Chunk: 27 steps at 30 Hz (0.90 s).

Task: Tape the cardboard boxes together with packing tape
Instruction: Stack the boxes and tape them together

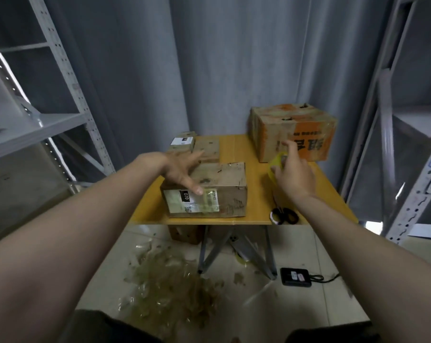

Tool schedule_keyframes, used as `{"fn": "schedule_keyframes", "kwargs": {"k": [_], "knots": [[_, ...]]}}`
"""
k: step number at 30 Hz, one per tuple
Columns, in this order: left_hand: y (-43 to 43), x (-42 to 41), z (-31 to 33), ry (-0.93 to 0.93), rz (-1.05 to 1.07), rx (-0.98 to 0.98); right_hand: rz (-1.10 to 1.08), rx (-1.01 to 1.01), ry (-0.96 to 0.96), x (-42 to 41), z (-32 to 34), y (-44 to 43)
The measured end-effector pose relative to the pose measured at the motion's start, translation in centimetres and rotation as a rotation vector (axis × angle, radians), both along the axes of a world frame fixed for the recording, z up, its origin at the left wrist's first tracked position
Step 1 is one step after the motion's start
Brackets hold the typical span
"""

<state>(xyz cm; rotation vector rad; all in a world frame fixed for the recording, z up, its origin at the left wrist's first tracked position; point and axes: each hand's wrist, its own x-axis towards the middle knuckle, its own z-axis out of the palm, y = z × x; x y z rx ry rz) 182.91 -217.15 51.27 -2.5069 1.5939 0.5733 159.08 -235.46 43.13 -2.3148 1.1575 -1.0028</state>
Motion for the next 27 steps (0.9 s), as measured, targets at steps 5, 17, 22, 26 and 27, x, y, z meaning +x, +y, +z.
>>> {"fn": "schedule_keyframes", "kwargs": {"k": [5,17,22,26,27], "knots": [[-0.6,1.1,-1.0,-0.004,-0.002,0.103,-0.058,-0.063,0.268,-0.2,-2.0,-2.3],[1.2,0.4,-3.0,0.106,0.404,-0.578,0.09,0.086,-0.133,4.2,1.1,0.2],[-0.3,-2.4,-4.0,0.31,0.616,-0.824,0.198,0.679,-0.531,9.4,5.1,3.8],[-2.3,-4.1,-5.0,0.305,0.748,-0.83,-0.001,0.728,-0.611,13.4,6.7,4.5],[-2.7,-4.4,-5.3,0.305,0.753,-0.83,-0.053,0.703,-0.582,14.2,6.7,4.6]]}}
